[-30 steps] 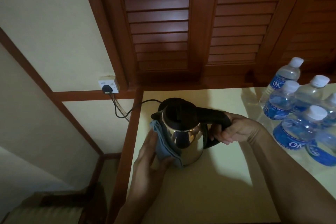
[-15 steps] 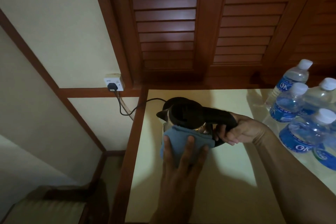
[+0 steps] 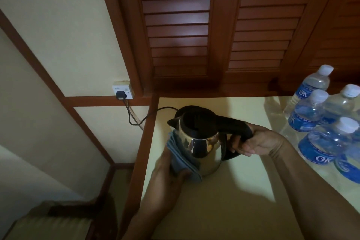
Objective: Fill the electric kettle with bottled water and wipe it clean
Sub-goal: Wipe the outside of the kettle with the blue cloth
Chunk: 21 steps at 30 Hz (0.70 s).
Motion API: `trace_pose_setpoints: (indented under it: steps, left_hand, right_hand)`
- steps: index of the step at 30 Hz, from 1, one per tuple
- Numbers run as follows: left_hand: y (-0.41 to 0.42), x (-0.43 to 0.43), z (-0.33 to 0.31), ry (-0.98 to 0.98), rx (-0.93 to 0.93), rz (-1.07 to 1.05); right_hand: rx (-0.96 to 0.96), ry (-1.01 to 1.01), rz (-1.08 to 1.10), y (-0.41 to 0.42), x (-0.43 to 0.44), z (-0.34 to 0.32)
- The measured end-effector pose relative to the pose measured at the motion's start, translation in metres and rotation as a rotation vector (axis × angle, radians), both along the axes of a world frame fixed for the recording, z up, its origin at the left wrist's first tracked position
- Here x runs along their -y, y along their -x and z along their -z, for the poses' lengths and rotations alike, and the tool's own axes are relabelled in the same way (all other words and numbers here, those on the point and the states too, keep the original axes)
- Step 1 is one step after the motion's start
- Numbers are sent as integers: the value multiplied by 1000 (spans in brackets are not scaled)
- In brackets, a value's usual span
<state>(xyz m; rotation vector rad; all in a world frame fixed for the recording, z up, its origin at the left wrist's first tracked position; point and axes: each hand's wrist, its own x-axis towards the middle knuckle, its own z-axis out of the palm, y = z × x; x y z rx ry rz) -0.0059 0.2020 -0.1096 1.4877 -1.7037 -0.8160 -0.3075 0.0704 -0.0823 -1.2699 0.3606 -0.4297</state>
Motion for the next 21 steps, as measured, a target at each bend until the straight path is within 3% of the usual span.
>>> trace_pose_setpoints:
  steps: [5,10,15,21]
  left_hand:
    - [-22,12,-23,-67,-113,240]
    - [-25,10,-48,9,-114,223]
    - [-44,5,-70,140,83,192]
    - [-33,3,-65,129,231,237]
  right_hand:
    - [4,13,48,0,-3,0]
    - [27,-23,49,2,-2,4]
    - [16,-25,31,3,-2,5]
    - [27,-17,38,1,-4,2]
